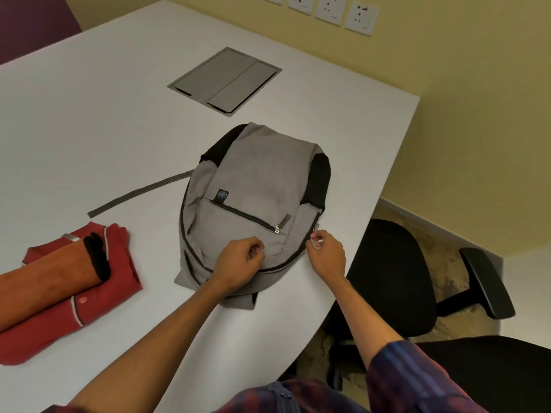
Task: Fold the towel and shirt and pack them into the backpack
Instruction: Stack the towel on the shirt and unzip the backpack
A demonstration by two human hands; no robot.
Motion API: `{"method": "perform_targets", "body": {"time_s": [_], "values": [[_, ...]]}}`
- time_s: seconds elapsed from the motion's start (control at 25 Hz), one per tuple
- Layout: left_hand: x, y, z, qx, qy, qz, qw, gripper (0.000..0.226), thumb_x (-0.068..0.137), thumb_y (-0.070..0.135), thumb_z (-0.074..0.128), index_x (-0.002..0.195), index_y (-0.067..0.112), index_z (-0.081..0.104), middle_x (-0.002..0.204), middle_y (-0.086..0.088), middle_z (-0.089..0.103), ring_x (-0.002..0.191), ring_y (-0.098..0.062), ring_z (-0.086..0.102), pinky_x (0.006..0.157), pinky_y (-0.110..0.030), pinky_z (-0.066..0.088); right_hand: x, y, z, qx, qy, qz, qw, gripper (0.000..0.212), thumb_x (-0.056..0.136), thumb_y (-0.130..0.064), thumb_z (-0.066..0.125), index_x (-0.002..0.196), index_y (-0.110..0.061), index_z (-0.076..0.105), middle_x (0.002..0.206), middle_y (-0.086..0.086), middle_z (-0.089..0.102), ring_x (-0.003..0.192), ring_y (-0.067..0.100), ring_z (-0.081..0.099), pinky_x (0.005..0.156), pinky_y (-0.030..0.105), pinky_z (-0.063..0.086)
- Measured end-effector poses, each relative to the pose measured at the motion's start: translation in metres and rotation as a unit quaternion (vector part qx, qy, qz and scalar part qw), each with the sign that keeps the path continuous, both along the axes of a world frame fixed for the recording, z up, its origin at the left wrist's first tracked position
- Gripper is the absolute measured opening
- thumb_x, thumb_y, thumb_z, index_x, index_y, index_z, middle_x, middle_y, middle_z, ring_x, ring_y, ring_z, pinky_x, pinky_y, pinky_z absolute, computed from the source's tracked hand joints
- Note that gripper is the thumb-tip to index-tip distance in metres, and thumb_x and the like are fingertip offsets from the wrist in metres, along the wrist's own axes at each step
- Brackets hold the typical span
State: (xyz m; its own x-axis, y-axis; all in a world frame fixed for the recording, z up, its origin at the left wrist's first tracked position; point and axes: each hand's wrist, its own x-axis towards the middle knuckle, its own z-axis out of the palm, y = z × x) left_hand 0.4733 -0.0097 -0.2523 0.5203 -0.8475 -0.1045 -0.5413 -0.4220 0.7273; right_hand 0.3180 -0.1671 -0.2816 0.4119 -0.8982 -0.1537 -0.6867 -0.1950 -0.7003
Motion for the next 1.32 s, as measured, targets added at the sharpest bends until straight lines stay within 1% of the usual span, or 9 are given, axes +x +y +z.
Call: {"method": "perform_targets", "body": {"time_s": [0.2, 0.4, 0.56, 0.68, 0.76, 0.88, 1.0, 1.16, 1.32], "values": [[-0.018, -0.054, 0.000, 0.013, -0.022, -0.019, 1.000, 0.020, 0.086, 0.035, 0.051, 0.094, 0.023, 0.065, 0.081, 0.008, 0.068, 0.074, -0.013, 0.061, 0.069, -0.033, 0.052, -0.004, -0.035, -0.009, 0.091, 0.048, 0.005, 0.995, 0.044, 0.096, -0.030, 0.057, 0.135, -0.010, 0.052, 0.134, 0.009, 0.057, 0.121, 0.027, 0.054, 0.099, 0.035, 0.042], [-0.029, -0.106, -0.007, 0.038, -0.064, -0.020, 0.997, 0.033, 0.092, 0.045, 0.051, 0.080, 0.016, 0.063, 0.072, 0.003, 0.065, 0.067, -0.017, 0.059, 0.061, -0.036, 0.050, 0.004, -0.057, -0.018, 0.166, -0.009, 0.010, 0.986, 0.022, 0.092, -0.023, 0.063, 0.109, -0.009, 0.067, 0.106, 0.009, 0.070, 0.102, 0.026, 0.064, 0.081, 0.027, 0.045], [-0.033, -0.139, -0.017, 0.115, -0.101, -0.030, 0.988, 0.047, 0.096, 0.048, 0.044, 0.072, 0.011, 0.060, 0.070, -0.003, 0.063, 0.066, -0.021, 0.057, 0.060, -0.037, 0.049, -0.005, -0.066, -0.012, 0.081, 0.025, 0.045, 0.995, 0.014, 0.091, -0.031, 0.065, 0.095, -0.018, 0.068, 0.083, 0.001, 0.071, 0.081, 0.019, 0.065, 0.065, 0.027, 0.045], [-0.035, -0.158, -0.022, 0.155, -0.106, -0.031, 0.982, 0.050, 0.095, 0.052, 0.044, 0.076, 0.010, 0.062, 0.076, -0.006, 0.063, 0.069, -0.024, 0.057, 0.060, -0.034, 0.044, -0.016, -0.073, -0.003, -0.055, 0.068, 0.130, 0.988, 0.018, 0.093, -0.034, 0.061, 0.098, -0.020, 0.071, 0.082, -0.002, 0.073, 0.076, 0.017, 0.065, 0.069, 0.032, 0.050], [-0.031, -0.169, -0.025, 0.174, -0.060, -0.017, 0.983, 0.049, 0.088, 0.054, 0.055, 0.075, 0.007, 0.065, 0.072, -0.006, 0.062, 0.068, -0.024, 0.059, 0.059, -0.034, 0.046, -0.018, -0.073, -0.001, -0.113, 0.080, 0.189, 0.972, 0.021, 0.094, -0.034, 0.059, 0.101, -0.019, 0.072, 0.085, 0.000, 0.074, 0.078, 0.020, 0.067, 0.074, 0.037, 0.051], [-0.025, -0.183, -0.025, 0.214, -0.014, 0.003, 0.977, 0.045, 0.076, 0.053, 0.069, 0.077, 0.009, 0.062, 0.073, -0.006, 0.061, 0.071, -0.025, 0.062, 0.062, -0.033, 0.051, -0.016, -0.070, -0.001, -0.112, 0.074, 0.211, 0.968, 0.023, 0.095, -0.031, 0.059, 0.109, -0.019, 0.072, 0.091, 0.003, 0.075, 0.081, 0.022, 0.067, 0.076, 0.037, 0.053], [-0.025, -0.192, -0.017, 0.237, -0.065, -0.016, 0.969, 0.037, 0.075, 0.047, 0.072, 0.081, 0.012, 0.063, 0.078, -0.005, 0.062, 0.075, -0.023, 0.062, 0.068, -0.033, 0.054, -0.013, -0.068, -0.002, -0.110, 0.073, 0.207, 0.969, 0.022, 0.094, -0.029, 0.060, 0.106, -0.016, 0.072, 0.091, 0.005, 0.074, 0.079, 0.022, 0.067, 0.072, 0.036, 0.053], [-0.035, -0.201, -0.016, 0.227, -0.127, -0.047, 0.964, 0.024, 0.079, 0.028, 0.069, 0.064, 0.016, 0.054, 0.065, -0.002, 0.055, 0.063, -0.019, 0.058, 0.059, -0.030, 0.051, -0.013, -0.061, -0.001, -0.092, 0.074, 0.200, 0.973, 0.019, 0.093, -0.026, 0.060, 0.098, -0.013, 0.073, 0.083, 0.005, 0.073, 0.071, 0.022, 0.063, 0.065, 0.033, 0.049], [-0.024, -0.211, -0.019, 0.190, -0.069, -0.027, 0.979, 0.021, 0.076, 0.022, 0.069, 0.063, 0.014, 0.055, 0.067, -0.004, 0.058, 0.065, -0.022, 0.059, 0.058, -0.031, 0.048, -0.010, -0.026, 0.008, -0.059, 0.081, 0.267, 0.959, 0.020, 0.092, -0.027, 0.059, 0.101, -0.016, 0.073, 0.090, 0.006, 0.074, 0.082, 0.027, 0.066, 0.072, 0.038, 0.051]]}}
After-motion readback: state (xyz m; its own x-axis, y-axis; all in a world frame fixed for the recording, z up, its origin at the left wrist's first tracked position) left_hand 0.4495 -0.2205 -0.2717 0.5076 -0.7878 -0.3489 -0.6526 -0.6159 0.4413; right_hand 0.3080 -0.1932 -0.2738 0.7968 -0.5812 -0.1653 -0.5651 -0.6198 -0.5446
